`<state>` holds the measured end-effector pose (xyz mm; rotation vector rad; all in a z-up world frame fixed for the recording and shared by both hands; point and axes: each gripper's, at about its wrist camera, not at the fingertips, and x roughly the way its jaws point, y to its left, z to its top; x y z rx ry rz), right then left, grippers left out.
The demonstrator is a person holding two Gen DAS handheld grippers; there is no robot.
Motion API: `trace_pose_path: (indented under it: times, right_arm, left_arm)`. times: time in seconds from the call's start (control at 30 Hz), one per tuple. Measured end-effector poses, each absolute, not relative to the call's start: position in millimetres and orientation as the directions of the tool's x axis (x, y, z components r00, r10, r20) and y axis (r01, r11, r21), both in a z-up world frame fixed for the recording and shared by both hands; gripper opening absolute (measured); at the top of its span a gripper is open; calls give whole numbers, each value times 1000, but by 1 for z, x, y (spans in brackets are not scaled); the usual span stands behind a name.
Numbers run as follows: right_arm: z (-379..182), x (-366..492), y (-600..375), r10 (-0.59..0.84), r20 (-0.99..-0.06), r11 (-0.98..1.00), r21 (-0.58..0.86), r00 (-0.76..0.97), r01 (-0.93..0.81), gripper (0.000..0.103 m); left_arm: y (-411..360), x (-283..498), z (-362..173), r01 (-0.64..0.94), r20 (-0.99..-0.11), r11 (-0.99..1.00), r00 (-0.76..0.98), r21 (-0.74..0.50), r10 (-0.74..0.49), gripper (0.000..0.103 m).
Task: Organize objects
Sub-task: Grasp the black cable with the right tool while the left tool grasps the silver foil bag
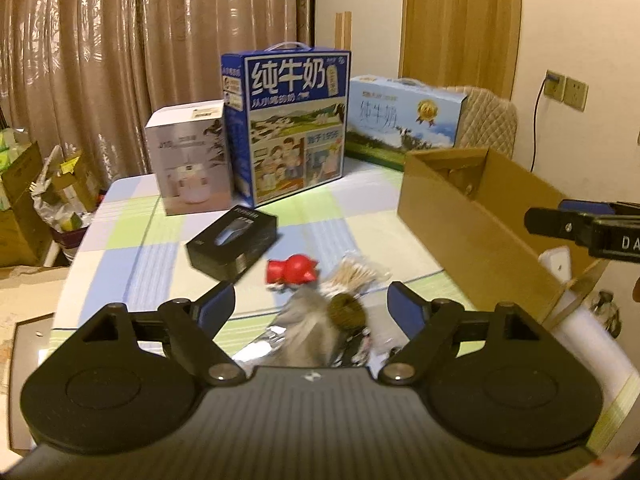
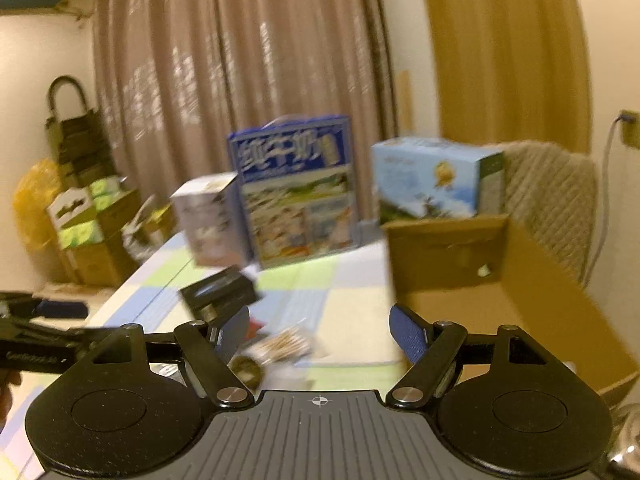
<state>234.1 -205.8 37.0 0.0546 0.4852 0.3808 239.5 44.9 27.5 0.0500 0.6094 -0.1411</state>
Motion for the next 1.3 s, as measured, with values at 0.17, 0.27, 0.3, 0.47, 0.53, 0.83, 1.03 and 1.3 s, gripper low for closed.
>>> trace_pose_path:
  times: [0.17,0.27,0.3,0.47,0.53,0.83,1.03,1.3]
  right_arm:
    - [17,234,-180,425,-522,904,200,740,-378,75]
    - [1,238,-169,434,-568,899,217,699,-381,75]
    - [-5,239,-167,436,-583,897,223,686,-381,75]
    - [-34,242,-160,428,-651,898,224,627,-380,74]
    - [-43,244,-156,426,-673,895,219,604,-388,74]
    - [-84,256,-127,385,-745,896,161,545,-414,51]
    - [-103,265,-119,353,-784,906,150,511,-396,41]
    - [-111,265,-115,320,-811,901,99,490,-423,12]
  left_arm:
    - [65,236,24,151,-599,988,794,24,-107,83]
    - [77,237,18,155,-614,986,784,52,-91,83]
    - [80,238,15,152,-619,987,780,45,-92,83]
    - [96,247,1,157,-636,987,765,34,-99,83]
    - [98,253,-5,170,-647,985,754,30,-110,83]
    - [103,273,-33,192,-696,981,709,37,-113,83]
    - [109,283,-55,221,-722,975,680,33,-130,83]
    - [89,300,-68,313,-718,948,672,57,-179,83]
